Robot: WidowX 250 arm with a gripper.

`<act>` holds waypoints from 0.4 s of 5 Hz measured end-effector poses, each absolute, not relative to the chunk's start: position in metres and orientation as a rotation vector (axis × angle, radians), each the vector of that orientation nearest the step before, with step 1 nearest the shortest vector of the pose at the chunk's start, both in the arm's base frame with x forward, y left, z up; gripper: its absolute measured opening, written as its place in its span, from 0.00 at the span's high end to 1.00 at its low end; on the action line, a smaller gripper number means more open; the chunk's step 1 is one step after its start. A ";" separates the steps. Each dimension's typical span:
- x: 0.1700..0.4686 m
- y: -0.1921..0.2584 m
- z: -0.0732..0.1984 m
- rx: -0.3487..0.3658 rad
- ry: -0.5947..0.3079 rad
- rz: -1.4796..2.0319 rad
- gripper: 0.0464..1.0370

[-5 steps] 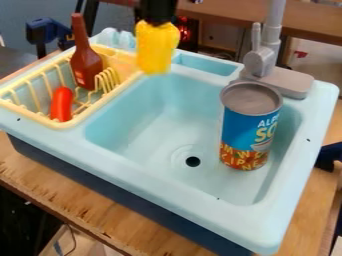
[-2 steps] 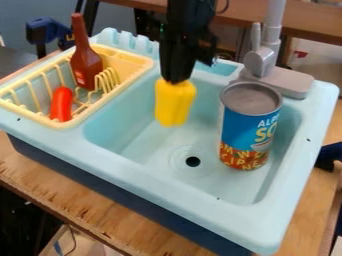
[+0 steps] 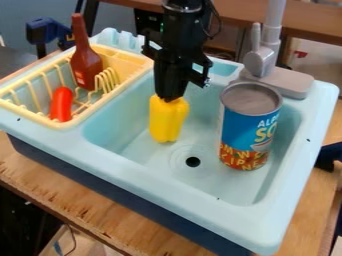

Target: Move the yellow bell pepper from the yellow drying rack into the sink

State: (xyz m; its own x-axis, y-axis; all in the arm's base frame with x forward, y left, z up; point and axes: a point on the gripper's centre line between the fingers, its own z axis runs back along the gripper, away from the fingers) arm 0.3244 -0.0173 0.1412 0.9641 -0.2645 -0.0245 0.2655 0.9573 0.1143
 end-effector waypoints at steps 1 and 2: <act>0.324 -0.021 0.141 0.147 0.009 -0.295 0.93; 0.321 -0.021 0.138 0.142 0.014 -0.305 0.89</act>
State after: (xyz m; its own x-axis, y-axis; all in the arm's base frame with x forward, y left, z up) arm 0.3214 -0.0210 0.1376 0.9537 -0.2987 -0.0353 0.3007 0.9437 0.1377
